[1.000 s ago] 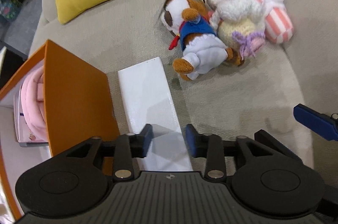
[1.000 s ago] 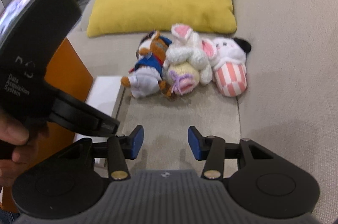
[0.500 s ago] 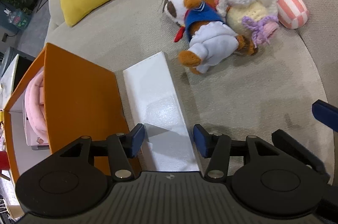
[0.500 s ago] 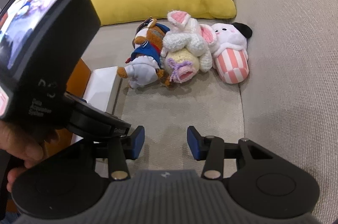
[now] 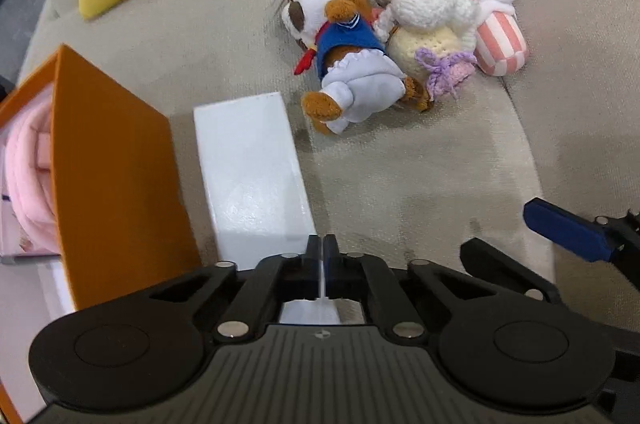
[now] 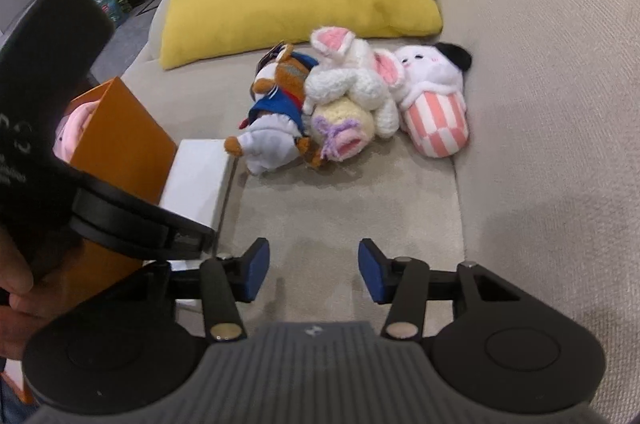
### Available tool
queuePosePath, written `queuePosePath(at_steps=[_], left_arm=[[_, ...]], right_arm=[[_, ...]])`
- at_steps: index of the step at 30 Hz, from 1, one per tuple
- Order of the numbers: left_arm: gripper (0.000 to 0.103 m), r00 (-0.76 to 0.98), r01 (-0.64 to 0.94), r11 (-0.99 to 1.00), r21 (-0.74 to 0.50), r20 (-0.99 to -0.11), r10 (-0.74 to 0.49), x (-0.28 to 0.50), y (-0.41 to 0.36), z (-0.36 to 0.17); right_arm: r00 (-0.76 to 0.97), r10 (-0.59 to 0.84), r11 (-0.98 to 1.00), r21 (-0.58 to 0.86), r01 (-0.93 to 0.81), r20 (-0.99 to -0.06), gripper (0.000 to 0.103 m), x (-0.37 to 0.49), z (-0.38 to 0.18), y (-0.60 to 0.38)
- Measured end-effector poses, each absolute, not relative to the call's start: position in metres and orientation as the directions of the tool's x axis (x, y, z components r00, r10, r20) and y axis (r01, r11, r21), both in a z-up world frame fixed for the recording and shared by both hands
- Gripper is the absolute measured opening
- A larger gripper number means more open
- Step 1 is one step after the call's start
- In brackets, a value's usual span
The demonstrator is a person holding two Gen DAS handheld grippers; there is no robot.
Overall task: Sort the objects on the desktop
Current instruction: 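Close the left tool on the white flat box's edge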
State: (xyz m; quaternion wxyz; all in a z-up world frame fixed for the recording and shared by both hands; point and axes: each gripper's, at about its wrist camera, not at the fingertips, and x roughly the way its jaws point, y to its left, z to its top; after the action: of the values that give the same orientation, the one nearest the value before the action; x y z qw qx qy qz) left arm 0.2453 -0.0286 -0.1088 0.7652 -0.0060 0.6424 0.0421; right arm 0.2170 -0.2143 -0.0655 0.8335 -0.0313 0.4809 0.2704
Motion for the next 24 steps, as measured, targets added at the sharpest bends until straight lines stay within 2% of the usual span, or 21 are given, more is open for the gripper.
queuePosePath(at_steps=[2,3,4,5,6,7,10,15,24], left_arm=[[0.004,0.219,-0.061,0.993,0.102,-0.969,0.114,0.244,-0.033,-0.103],[0.009,0.242,-0.054,0.991,0.124,-0.961,0.134,0.243,-0.034,-0.1],[0.023,0.252,-0.06,0.989,0.139,-0.956,0.149,0.242,-0.035,-0.098],[0.032,0.252,-0.073,0.987,0.143,-0.955,0.157,0.242,-0.033,-0.097],[0.05,0.256,-0.083,0.986,0.143,-0.953,0.16,0.241,-0.031,-0.096],[0.059,0.26,-0.091,0.984,0.15,-0.951,0.169,0.243,-0.033,-0.094],[0.061,0.25,-0.104,0.975,0.196,-0.944,0.217,0.243,-0.036,-0.095],[0.063,0.204,-0.128,0.973,0.19,-0.955,0.214,0.242,-0.031,-0.11],[0.068,0.208,-0.12,0.956,0.267,-0.935,0.287,0.241,-0.04,-0.114]], right_arm=[[0.399,0.419,0.851,0.2,-0.486,-0.816,0.047,0.215,-0.065,-0.214],[0.403,0.419,0.851,0.197,-0.487,-0.814,0.047,0.215,-0.065,-0.213],[0.403,0.419,0.851,0.198,-0.486,-0.814,0.047,0.214,-0.065,-0.213],[0.4,0.421,0.85,0.201,-0.486,-0.814,0.047,0.214,-0.065,-0.214],[0.396,0.425,0.85,0.209,-0.483,-0.814,0.047,0.215,-0.065,-0.214],[0.395,0.428,0.851,0.214,-0.48,-0.813,0.047,0.215,-0.065,-0.215],[0.393,0.432,0.851,0.223,-0.476,-0.812,0.047,0.216,-0.065,-0.216],[0.396,0.433,0.85,0.22,-0.48,-0.81,0.047,0.216,-0.064,-0.216],[0.402,0.432,0.852,0.22,-0.475,-0.807,0.047,0.217,-0.063,-0.218]])
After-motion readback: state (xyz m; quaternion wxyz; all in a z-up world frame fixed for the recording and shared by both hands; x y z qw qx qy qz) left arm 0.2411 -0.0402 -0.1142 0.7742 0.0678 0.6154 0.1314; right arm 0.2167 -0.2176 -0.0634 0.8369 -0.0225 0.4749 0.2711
